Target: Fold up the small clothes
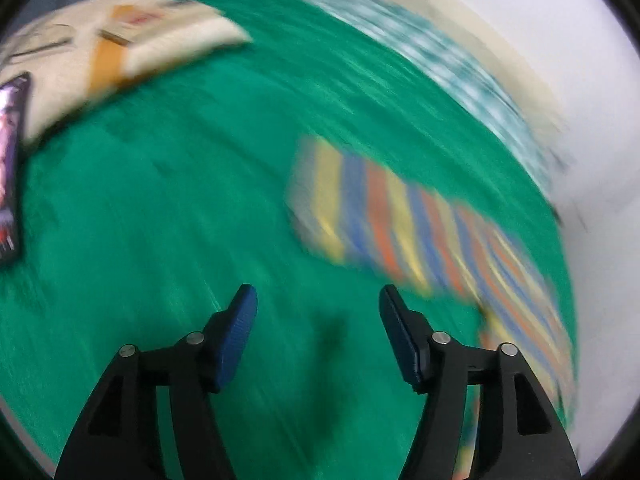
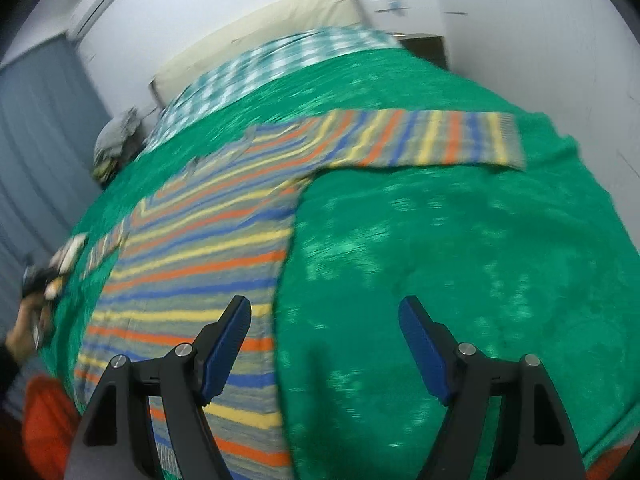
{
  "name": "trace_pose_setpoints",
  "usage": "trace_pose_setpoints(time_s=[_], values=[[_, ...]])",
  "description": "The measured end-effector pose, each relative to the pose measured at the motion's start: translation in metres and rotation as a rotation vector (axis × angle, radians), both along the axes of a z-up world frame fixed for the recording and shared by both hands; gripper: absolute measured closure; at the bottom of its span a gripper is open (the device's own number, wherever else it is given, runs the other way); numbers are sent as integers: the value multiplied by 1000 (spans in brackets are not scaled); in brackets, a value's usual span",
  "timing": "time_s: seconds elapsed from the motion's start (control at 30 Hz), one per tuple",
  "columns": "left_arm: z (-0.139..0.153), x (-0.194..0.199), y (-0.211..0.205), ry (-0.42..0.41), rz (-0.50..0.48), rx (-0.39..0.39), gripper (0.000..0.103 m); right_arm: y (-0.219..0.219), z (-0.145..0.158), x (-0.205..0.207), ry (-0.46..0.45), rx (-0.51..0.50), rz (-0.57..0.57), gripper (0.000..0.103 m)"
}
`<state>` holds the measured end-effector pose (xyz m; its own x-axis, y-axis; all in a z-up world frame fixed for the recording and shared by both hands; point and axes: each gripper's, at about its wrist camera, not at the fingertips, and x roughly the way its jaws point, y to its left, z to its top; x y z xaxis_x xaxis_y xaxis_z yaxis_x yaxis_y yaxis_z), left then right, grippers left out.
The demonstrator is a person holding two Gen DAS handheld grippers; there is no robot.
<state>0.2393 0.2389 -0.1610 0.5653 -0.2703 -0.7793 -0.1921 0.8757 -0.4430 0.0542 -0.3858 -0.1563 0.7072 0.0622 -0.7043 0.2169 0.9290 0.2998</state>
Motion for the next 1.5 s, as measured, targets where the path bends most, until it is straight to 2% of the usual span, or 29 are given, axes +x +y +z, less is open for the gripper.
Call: trace_pose_setpoints(time_s=[0.13,0.23,0.33,0.4,0.57,0.7,0.8,0.87,0.93,1.0,1.03,1.07,1.1,1.17,1.2,1.23,1.27,1.37,1.5], values=[[-11,-63,-63,65,-306,-100,33,-15,2,-8,44,81,-35,27],[-26,-102,-96,119,-413,-125,33,-6,-5,-13,161,155,42,27],[-36,-128,-112,135,-438,-116,33,17,-13,-24,289,171,143,27],[-35,-135,-118,123,-446,-115,33,27,-16,-30,334,140,186,27],[-32,-147,-125,91,-460,-100,33,32,-16,-32,344,90,180,27],[-26,-145,-118,64,-450,-128,33,34,-14,-34,331,94,178,27],[-29,-142,-118,77,-458,-140,34,32,-13,-35,335,93,170,27],[-32,-142,-123,85,-483,-147,44,29,-14,-37,339,101,158,27],[-32,-143,-132,85,-520,-138,49,32,-13,-36,331,114,170,27],[-32,-145,-141,85,-550,-103,52,38,-16,-34,330,137,219,27],[-32,-145,-143,85,-558,-91,58,43,-20,-32,346,157,261,27],[-33,-146,-146,89,-569,-79,68,49,-25,-30,362,162,286,27],[-35,-145,-150,98,-581,-71,74,52,-29,-28,375,155,298,27],[-39,-146,-155,122,-601,-56,97,57,-38,-25,404,129,312,28],[-41,-147,-157,137,-614,-52,97,58,-41,-23,427,123,318,32],[-41,-149,-157,136,-616,-46,99,60,-44,-22,451,115,330,55],[-39,-150,-157,137,-618,-41,99,61,-45,-21,470,108,341,101],[-34,-154,-146,166,-604,-99,100,59,-40,-26,506,101,347,99],[-47,-149,-130,239,-519,-71,100,60,-25,-32,518,38,336,99]])
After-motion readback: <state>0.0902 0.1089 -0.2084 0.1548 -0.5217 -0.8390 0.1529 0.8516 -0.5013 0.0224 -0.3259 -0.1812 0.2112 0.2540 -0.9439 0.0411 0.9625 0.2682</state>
